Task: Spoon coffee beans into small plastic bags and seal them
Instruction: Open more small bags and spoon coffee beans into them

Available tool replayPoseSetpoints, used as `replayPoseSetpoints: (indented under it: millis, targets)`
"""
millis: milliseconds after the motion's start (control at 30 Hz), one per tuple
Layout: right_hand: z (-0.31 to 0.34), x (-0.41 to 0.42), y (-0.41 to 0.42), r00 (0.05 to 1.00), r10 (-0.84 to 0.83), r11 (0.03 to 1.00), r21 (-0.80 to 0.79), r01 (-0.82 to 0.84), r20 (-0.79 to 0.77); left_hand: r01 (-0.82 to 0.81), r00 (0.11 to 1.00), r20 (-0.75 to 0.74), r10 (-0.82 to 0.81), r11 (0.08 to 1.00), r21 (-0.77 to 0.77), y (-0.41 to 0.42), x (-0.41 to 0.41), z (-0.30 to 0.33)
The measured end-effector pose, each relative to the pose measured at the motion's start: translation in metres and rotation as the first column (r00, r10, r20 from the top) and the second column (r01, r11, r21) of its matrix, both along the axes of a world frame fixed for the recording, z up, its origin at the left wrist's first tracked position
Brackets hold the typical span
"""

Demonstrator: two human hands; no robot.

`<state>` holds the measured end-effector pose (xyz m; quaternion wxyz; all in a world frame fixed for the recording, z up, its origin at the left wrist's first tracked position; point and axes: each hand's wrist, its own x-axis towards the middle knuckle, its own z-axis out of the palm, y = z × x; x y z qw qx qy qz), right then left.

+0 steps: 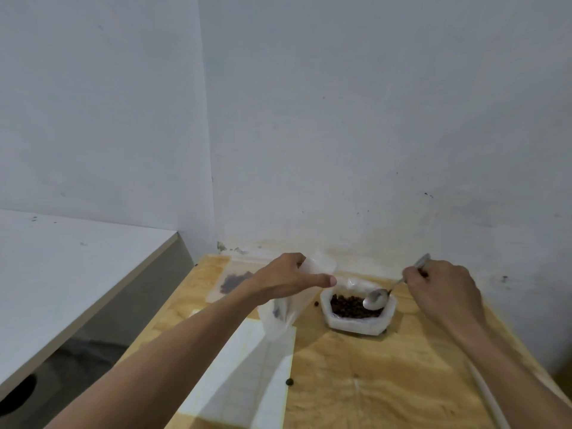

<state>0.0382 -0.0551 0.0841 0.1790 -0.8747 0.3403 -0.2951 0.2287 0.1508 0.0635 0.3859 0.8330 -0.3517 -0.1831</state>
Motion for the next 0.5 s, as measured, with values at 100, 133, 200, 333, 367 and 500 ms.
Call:
replayPoseSetpoints:
  millis: [100, 133, 200, 333, 367, 500]
  targets:
    - [-0.02, -0.001, -0.003, 0.999, -0.02, 0.999, 0.048, 0.022, -0.03, 0.049, 0.999, -0.02, -0.048, 0.996, 0.078, -0.014, -0.009, -0.007]
    - [-0.027, -0.001, -0.004, 1.0, -0.024, 0.995, 0.097, 0.026, -0.02, 0.063, 0.997, -0.047, -0.06, 0.995, 0.08, -0.017, -0.011, -0.009]
    - [-0.039, 0.003, -0.003, 0.999, -0.032, 0.966, 0.258, 0.021, 0.041, 0.066, 0.992, -0.11, -0.059, 0.996, 0.059, -0.024, -0.016, -0.014]
    - [-0.051, 0.01, -0.003, 0.98, -0.129, 0.761, 0.649, 0.001, 0.149, 0.051, 0.983, -0.178, -0.051, 0.999, -0.005, -0.03, -0.024, -0.016]
    - [-0.051, 0.01, -0.006, 0.978, -0.145, 0.728, 0.685, 0.003, 0.15, 0.046, 0.983, -0.176, -0.047, 0.999, -0.012, -0.03, -0.024, -0.015]
    - [-0.041, 0.003, -0.018, 0.967, -0.186, 0.7, 0.714, 0.005, 0.176, 0.016, 0.994, -0.111, -0.016, 1.0, -0.003, -0.024, -0.018, -0.007]
